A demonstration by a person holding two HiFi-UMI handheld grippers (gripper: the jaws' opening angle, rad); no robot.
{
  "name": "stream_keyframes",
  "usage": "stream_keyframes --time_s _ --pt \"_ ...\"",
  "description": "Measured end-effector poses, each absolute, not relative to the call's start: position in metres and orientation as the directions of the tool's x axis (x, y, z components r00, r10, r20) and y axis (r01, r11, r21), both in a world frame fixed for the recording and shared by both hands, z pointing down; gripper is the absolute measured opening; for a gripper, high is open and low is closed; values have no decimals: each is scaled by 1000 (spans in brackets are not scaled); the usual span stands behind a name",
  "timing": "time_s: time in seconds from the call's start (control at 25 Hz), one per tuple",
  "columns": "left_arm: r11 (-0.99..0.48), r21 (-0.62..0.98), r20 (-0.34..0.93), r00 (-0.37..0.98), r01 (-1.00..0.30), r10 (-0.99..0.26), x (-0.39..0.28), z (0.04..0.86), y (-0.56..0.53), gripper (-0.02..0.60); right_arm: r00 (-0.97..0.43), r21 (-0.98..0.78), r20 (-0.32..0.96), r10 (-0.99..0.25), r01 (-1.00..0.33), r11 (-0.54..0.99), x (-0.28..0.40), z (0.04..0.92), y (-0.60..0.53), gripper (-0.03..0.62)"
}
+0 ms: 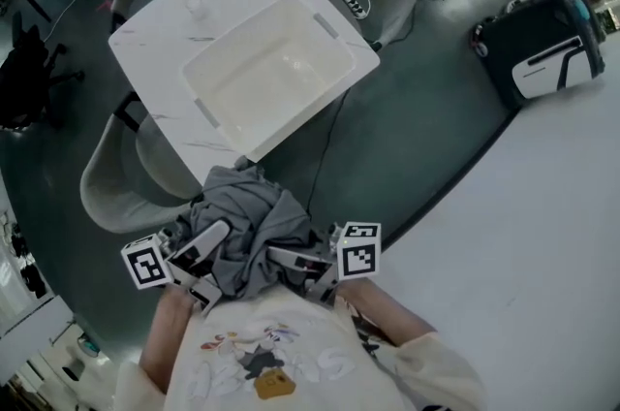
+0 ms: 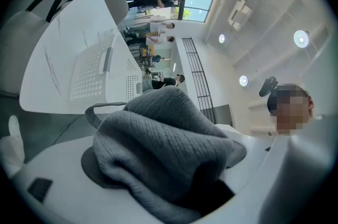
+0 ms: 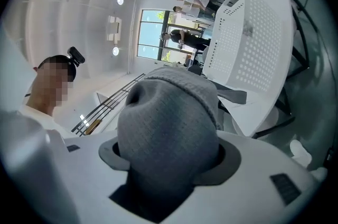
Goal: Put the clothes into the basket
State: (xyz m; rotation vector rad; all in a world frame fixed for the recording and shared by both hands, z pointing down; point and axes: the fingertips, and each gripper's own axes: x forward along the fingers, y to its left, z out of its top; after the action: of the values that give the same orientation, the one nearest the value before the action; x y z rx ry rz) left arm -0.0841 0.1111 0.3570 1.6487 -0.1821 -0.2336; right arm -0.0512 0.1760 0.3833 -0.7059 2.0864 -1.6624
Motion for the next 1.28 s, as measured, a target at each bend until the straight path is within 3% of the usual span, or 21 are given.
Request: stream_keyframes --time_s 0.64,1.28 --pt "-145 988 -76 975 46 -209 -44 334 25 446 -743 -961 -3 -669 -183 209 -12 364 91 293" --pt "-130 992 -45 934 -1 -355 8 332 -92 446 -817 -967 1 -576 -148 208 49 360 -32 292"
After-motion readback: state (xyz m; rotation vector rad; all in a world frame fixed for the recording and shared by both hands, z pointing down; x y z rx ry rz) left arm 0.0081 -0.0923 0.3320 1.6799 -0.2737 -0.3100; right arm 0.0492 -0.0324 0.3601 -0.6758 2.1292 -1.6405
